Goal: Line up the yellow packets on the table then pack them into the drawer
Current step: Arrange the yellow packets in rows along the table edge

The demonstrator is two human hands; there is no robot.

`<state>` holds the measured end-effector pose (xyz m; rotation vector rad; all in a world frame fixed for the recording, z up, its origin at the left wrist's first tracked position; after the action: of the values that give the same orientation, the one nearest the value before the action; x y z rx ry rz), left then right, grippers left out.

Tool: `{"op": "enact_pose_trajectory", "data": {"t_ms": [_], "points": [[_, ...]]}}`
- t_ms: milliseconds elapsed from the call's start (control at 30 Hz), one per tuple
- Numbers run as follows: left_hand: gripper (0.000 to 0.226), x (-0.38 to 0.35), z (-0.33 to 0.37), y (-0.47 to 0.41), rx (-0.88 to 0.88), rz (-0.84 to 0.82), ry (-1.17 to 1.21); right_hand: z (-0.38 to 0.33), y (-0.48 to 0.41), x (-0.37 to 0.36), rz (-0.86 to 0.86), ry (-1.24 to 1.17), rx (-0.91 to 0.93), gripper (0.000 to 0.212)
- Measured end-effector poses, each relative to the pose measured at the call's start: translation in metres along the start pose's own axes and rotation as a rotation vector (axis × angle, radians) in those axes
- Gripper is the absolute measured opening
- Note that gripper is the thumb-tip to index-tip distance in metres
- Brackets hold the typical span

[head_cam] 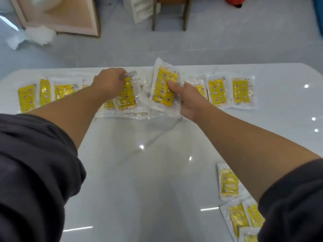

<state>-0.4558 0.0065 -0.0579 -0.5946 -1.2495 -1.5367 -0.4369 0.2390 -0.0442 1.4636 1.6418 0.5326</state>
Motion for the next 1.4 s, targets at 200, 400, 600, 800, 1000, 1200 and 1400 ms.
{"op": "enact_pose_trajectory", "data": {"t_ms": [200,400,600,800,1000,1200,1400], "points": [[0.071,-0.033,-0.013,0.027,-0.143,0.095,-0.174,0.012,-0.023,-0.006,0.428,0.579,0.159,0.03],[0.078,-0.055,-0.008,0.05,-0.264,0.053,-0.275,0.011,-0.022,-0.01,0.441,0.746,0.204,0.029],[0.067,-0.058,0.006,0.051,-0.289,-0.027,-0.428,0.008,-0.019,-0.012,0.49,0.809,0.245,0.031],[0.041,-0.041,0.038,0.056,-0.116,0.149,0.276,-0.002,0.001,0.003,0.457,0.638,0.257,0.029],[0.009,-0.038,0.087,0.053,0.119,-0.143,0.888,-0.011,0.019,0.039,0.242,0.327,0.143,0.022],[0.018,-0.06,0.128,0.039,0.177,-0.01,0.717,-0.039,0.018,0.129,0.528,0.335,0.142,0.01],[0.005,-0.074,0.152,0.029,0.277,0.14,0.408,-0.063,0.004,0.171,0.653,0.752,0.263,0.031]]}}
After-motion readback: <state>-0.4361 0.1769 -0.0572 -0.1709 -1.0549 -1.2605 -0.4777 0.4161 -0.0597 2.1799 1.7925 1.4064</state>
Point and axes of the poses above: each hand's wrist, its own y-axis away from the middle knuckle, its own x-axis out of the back of the hand, z = x × y, the point moved 1 cm from there along -y, towards the middle knuckle, and after that the axes turned 4 degrees about -x, right-handed, at the moved point
